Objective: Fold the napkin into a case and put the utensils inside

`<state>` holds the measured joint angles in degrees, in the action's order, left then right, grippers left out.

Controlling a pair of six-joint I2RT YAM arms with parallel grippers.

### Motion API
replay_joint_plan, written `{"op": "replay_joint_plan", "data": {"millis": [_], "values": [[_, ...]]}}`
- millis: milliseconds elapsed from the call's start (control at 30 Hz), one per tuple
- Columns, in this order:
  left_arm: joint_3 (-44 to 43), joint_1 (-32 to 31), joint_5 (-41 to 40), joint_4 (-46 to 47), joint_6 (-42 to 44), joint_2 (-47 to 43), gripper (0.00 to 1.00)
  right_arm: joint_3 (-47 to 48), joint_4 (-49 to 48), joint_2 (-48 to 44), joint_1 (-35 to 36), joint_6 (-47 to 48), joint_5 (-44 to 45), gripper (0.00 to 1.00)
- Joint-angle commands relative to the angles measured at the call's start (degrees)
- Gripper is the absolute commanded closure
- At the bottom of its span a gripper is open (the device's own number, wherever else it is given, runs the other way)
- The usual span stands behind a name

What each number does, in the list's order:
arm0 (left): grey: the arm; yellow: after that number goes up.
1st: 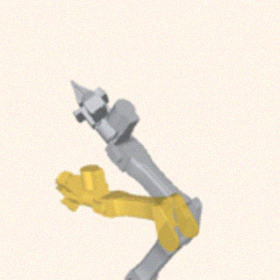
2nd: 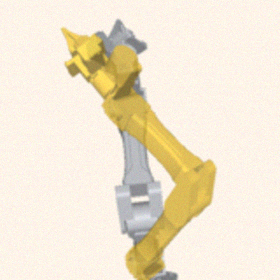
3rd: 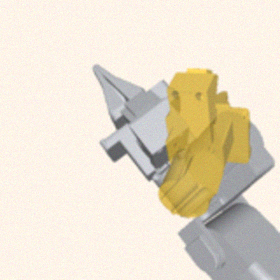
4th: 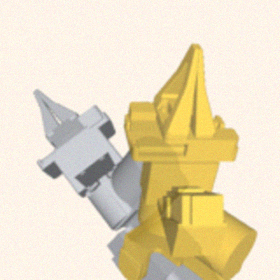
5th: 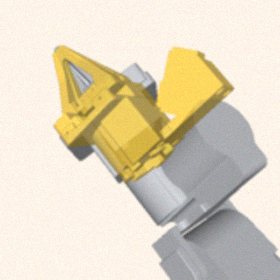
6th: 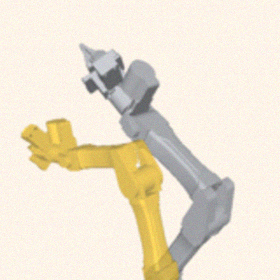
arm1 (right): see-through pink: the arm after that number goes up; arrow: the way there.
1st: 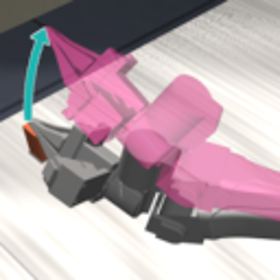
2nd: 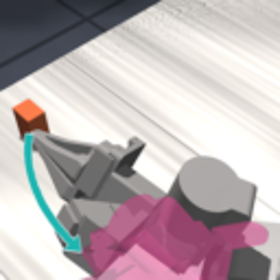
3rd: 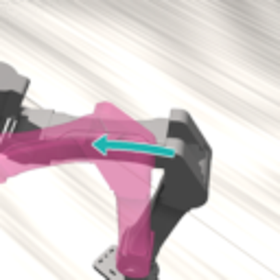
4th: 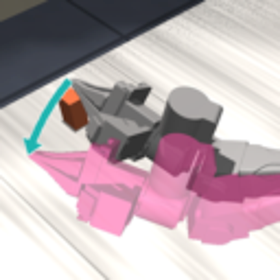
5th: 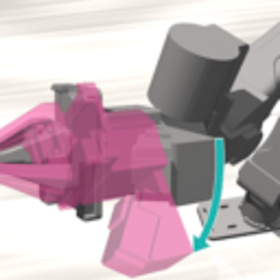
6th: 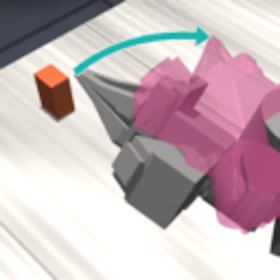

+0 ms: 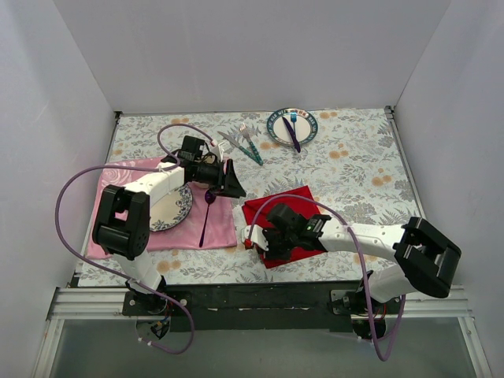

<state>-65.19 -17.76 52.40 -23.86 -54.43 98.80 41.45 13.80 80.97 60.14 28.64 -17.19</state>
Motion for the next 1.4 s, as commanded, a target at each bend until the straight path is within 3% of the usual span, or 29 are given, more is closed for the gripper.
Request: {"op": "replay_joint_plan", "data": {"millis": [0, 333, 400, 567, 667, 767, 867, 1000, 1367], "values": [[0.06, 0.53, 1.3, 1.09, -0.06, -3.36, 0.55, 0.65, 1.93, -1.78, 0.33, 0.18, -3.02, 0.99], [-0.29, 0.62, 0.33, -0.66, 1.43, -2.57, 0.58, -0.58, 2.37, -3.71, 0.33, 1.15, -3.03, 0.99], [0.85, 0.62, 0.94, -1.02, 2.57, -2.65, 0.64, -0.58, 2.37, -3.89, 0.33, 0.98, -2.67, 0.99], [5.06, 0.62, 2.97, -1.19, 4.78, -3.53, 0.89, -1.55, 1.58, -3.54, 0.24, 0.71, -2.41, 0.99], [7.35, -0.43, -0.18, 0.73, 3.29, -4.14, 1.0, -2.34, 1.31, -3.71, 0.15, 0.63, -2.5, 0.99], [9.46, -2.54, -8.94, 3.55, 0.21, -5.37, 1.0, -2.34, 1.23, -3.63, 0.15, 0.36, -2.5, 0.99], [11.39, -4.82, -12.57, 7.24, -2.07, -7.13, 1.0, -2.16, 0.88, -3.45, 0.15, 0.36, -2.67, 0.99], [10.44, -11.84, -27.93, 7.6, -5.94, -6.52, 1.0, -2.08, 0.61, -3.18, 0.15, 0.27, -2.94, 0.99], [8.32, -14.32, -34.12, 8.3, -9.81, -1.42, 1.0, -2.6, 0.61, -3.63, 0.15, 0.45, -2.94, 0.99]]}}
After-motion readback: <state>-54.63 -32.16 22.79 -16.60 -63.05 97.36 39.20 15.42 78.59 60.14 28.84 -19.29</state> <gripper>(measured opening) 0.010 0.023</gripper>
